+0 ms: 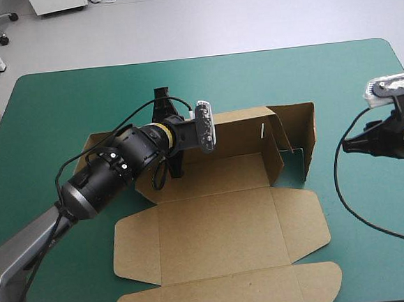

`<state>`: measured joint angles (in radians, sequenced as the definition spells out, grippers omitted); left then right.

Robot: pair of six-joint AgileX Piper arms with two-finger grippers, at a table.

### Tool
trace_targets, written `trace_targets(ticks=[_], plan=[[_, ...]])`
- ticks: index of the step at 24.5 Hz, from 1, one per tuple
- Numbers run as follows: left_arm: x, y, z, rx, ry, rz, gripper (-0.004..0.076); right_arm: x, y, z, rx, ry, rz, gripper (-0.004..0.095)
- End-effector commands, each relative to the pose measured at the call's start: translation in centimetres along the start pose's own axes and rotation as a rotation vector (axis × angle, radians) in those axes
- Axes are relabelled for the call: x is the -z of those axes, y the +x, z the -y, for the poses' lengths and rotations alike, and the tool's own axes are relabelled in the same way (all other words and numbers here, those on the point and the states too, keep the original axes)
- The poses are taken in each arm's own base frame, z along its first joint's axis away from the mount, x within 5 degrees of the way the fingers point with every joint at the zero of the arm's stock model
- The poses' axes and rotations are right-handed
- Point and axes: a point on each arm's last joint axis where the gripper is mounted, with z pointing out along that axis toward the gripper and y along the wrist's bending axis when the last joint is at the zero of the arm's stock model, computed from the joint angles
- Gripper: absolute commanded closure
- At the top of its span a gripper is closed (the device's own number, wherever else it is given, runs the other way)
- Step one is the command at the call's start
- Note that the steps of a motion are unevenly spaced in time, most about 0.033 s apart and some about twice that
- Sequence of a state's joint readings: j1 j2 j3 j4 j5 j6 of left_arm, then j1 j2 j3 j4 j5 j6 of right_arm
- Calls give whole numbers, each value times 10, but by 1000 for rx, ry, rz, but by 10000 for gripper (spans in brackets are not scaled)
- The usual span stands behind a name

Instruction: Fold the box

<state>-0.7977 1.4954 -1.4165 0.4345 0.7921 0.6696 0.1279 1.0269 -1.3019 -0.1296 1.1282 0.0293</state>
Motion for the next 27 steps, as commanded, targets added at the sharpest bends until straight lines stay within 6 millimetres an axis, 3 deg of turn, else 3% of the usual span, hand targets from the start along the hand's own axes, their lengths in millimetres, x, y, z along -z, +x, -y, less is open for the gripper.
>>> trace_targets(ticks=[1, 5, 10, 17, 27], plan=[[14, -8, 8, 8, -86, -6, 738, -1, -33, 3, 14, 26, 82, 536], [14, -15, 16, 56, -132, -28, 738, -27, -63, 0, 32, 7, 33, 538], [-1, -5, 32, 61, -147, -68, 738, -54, -97, 17, -56, -44, 47, 549], [-7, -1, 32, 48, -266, -63, 738, -93, -106, 15, -111, -221, 24, 549], [-16, 4, 40, 5, -358, -64, 738, -141, -116, 14, -114, -253, -6, 564]])
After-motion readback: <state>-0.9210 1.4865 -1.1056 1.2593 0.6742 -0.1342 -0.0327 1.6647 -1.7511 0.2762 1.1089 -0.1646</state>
